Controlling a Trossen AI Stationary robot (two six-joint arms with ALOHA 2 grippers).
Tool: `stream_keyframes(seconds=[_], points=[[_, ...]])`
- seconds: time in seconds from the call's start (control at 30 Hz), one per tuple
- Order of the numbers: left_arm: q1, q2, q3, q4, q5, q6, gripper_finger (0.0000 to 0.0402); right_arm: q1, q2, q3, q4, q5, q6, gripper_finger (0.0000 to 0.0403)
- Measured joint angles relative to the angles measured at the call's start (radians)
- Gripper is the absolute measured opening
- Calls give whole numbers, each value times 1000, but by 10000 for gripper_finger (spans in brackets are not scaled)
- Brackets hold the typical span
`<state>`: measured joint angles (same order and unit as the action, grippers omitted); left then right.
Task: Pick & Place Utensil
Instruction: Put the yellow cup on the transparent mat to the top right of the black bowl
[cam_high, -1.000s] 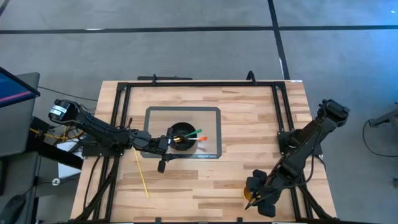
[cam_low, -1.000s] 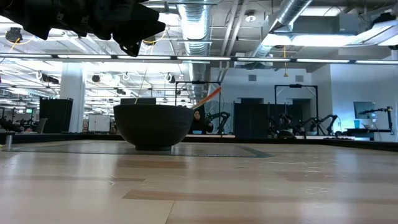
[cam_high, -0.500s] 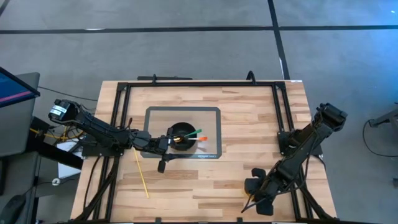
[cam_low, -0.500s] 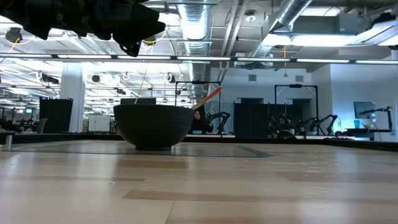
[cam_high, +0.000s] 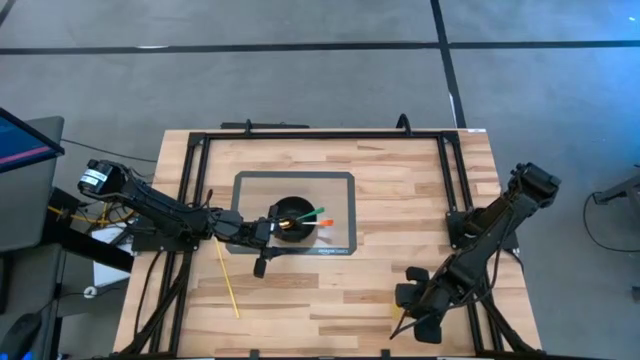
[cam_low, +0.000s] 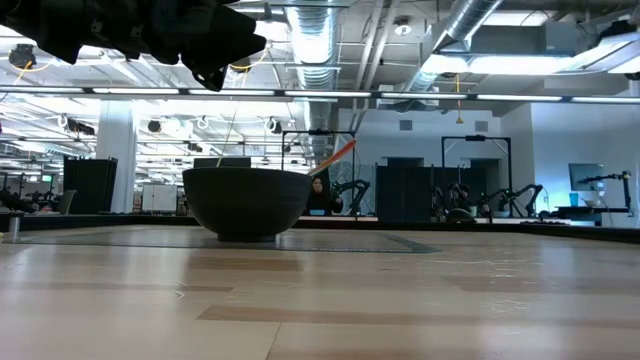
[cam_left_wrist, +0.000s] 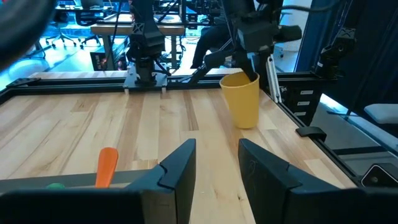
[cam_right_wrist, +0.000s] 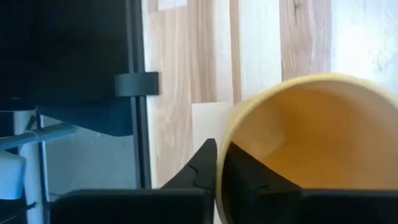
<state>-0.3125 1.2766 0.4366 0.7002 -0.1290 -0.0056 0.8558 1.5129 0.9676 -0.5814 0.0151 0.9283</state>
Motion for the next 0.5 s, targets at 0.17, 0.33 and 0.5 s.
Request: stream_keyframes(seconds=[0.17, 0.33, 0.5], points=[[0, 0, 0, 0, 0, 0, 121, -12, 2, 27, -35, -12, 3, 6], [0, 0, 0, 0, 0, 0, 121, -31, 6, 66, -59, -19, -9, 3], [0, 0, 0, 0, 0, 0, 121, -65, 5, 88, -51, 5, -114, 3]])
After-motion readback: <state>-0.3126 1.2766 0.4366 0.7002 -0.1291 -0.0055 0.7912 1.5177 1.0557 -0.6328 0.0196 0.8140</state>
